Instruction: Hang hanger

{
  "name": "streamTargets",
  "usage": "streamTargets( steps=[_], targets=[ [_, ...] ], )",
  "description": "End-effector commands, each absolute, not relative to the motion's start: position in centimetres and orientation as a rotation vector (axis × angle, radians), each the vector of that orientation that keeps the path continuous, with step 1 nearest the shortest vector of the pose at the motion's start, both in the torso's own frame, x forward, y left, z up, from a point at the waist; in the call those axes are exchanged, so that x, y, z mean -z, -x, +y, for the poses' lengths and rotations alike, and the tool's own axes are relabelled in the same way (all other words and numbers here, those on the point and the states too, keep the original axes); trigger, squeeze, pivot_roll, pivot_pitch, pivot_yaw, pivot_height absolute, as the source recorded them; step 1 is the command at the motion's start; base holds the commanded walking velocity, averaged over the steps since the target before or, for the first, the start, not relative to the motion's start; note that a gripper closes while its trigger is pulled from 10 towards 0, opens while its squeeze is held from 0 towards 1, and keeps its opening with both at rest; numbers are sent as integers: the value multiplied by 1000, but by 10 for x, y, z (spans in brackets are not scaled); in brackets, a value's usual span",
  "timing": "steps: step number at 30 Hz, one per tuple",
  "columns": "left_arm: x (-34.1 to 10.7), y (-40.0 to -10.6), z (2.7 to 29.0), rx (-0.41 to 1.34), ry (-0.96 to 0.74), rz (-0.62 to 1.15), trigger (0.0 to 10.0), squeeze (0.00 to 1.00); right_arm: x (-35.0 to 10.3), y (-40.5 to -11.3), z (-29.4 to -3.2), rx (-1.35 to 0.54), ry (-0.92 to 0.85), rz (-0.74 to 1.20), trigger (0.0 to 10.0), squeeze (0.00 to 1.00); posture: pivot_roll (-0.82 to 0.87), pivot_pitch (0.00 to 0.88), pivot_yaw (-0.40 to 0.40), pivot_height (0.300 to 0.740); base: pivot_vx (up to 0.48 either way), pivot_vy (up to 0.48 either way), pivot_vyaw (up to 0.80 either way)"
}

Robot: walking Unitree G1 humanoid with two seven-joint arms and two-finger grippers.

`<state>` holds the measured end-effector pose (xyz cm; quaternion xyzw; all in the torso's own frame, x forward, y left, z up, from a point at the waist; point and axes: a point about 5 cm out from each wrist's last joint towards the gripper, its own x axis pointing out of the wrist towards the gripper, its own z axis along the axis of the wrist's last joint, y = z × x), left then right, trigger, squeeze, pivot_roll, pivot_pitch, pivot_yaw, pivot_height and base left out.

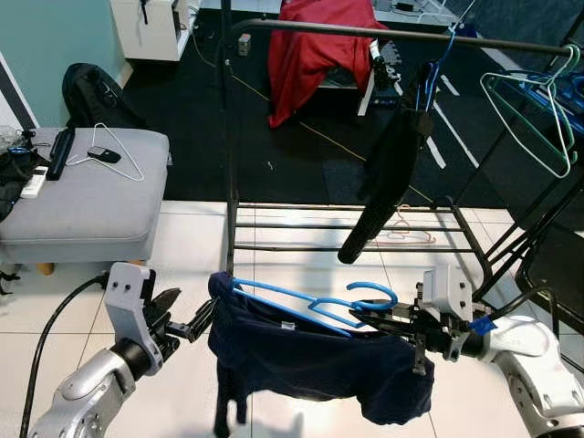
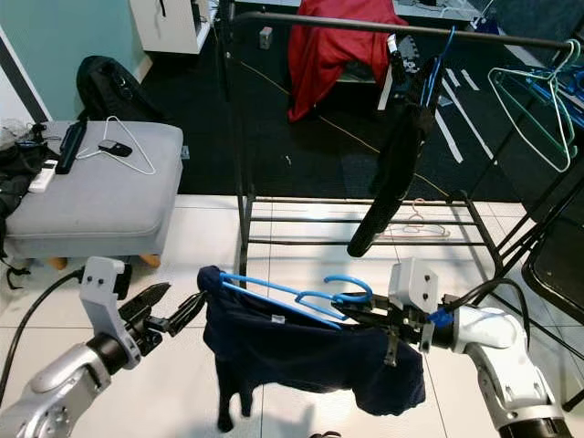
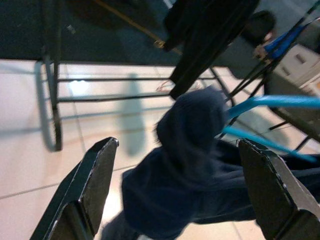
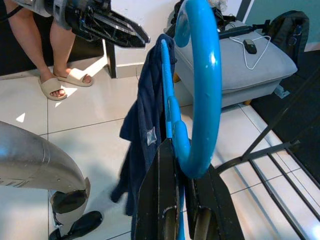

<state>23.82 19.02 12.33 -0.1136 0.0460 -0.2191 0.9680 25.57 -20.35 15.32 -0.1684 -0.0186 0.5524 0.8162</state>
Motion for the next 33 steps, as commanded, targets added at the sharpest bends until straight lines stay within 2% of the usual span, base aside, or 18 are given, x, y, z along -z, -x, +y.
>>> streamTargets(
  steps=[1, 2, 8, 9, 12, 18, 27, 33],
  targets=[
    [-121, -234, 186, 470, 264, 105, 10000, 263, -155, -255, -206, -1172, 361, -55, 10000, 0, -126, 157, -73, 740, 0, 0, 0],
    [-120, -233, 181, 503, 270, 104, 10000, 1000, -155, -254, -206, -1174, 359, -56, 10000, 0, -126, 156, -72, 740, 0, 0, 0],
    [-112, -237, 177, 487, 176, 143, 10000, 1000, -156, -254, -206, -1179, 360, -61, 10000, 0, -127, 154, -72, 740, 0, 0, 0],
    [-109, -239, 176, 466, 138, 154, 10000, 0, -157, -254, -205, -1182, 360, -65, 10000, 0, -127, 154, -72, 740, 0, 0, 0],
    [-104, -244, 175, 426, 92, 162, 10000, 0, -159, -255, -203, -1185, 361, -75, 10000, 0, -126, 153, -72, 740, 0, 0, 0],
    [-101, -253, 172, 377, 103, 152, 10000, 0, -161, -256, -200, -1196, 352, -88, 10000, 0, -130, 151, -75, 740, 0, 0, 0],
    [-97, -259, 166, 384, 144, 163, 10000, 0, -161, -254, -196, -1214, 346, -90, 10000, 0, -133, 154, -76, 740, 0, 0, 0],
    [-89, -260, 161, 411, 92, 201, 10000, 0, -162, -254, -194, -1219, 345, -97, 10000, 0, -134, 154, -74, 740, 0, 0, 0]
  ],
)
